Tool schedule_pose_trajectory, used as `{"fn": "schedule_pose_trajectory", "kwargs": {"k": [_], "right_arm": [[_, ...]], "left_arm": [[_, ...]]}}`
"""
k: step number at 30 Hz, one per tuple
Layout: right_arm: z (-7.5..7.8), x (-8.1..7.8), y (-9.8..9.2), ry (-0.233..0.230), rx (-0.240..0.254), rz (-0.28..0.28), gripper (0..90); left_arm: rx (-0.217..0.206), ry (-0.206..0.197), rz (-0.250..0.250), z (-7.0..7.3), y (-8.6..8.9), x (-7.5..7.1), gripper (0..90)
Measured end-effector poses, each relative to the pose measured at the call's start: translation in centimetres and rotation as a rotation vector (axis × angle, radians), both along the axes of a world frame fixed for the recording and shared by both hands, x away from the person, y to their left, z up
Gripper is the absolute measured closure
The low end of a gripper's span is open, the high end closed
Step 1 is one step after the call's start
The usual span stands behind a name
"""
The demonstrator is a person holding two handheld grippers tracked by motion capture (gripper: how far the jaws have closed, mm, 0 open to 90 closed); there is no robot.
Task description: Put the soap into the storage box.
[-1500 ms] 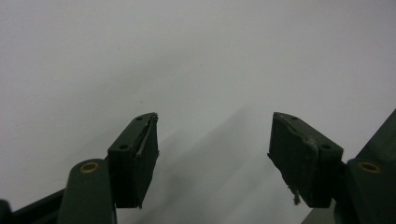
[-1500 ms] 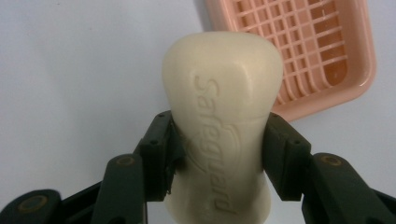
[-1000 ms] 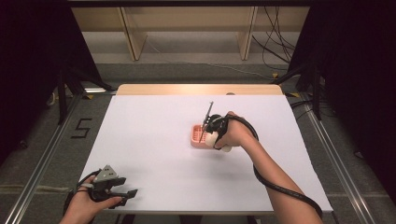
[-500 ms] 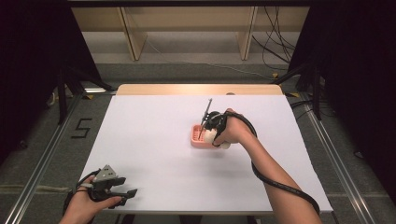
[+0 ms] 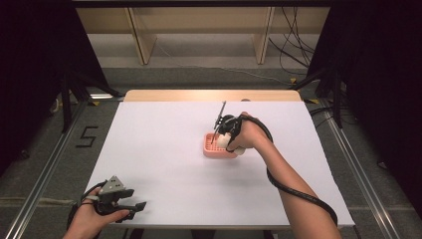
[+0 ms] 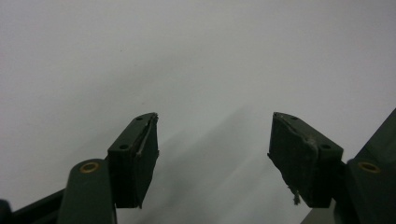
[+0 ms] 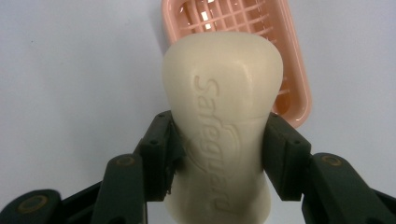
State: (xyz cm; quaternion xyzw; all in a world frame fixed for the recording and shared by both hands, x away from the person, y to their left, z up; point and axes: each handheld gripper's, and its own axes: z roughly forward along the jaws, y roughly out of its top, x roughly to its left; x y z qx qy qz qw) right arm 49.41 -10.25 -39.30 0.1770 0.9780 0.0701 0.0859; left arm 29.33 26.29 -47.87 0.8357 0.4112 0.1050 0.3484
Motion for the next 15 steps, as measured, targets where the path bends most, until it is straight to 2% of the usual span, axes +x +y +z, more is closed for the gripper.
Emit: {"fn": "schedule_pose_trajectory", "kwargs": {"k": [13,15], "right_arm": [[0.1,0.73,0.24,-0.002,-0.001,0.007,50.6],[0.11,0.86,0.24,-0.006,-0.004,0.014,50.6]], "left_arm": [[0.0,-0.002,0.002,0.0,-0.01,0.0,32.4],[0.002,0.003,-0.016,0.11,0.1,-0.02,32.4]]}}
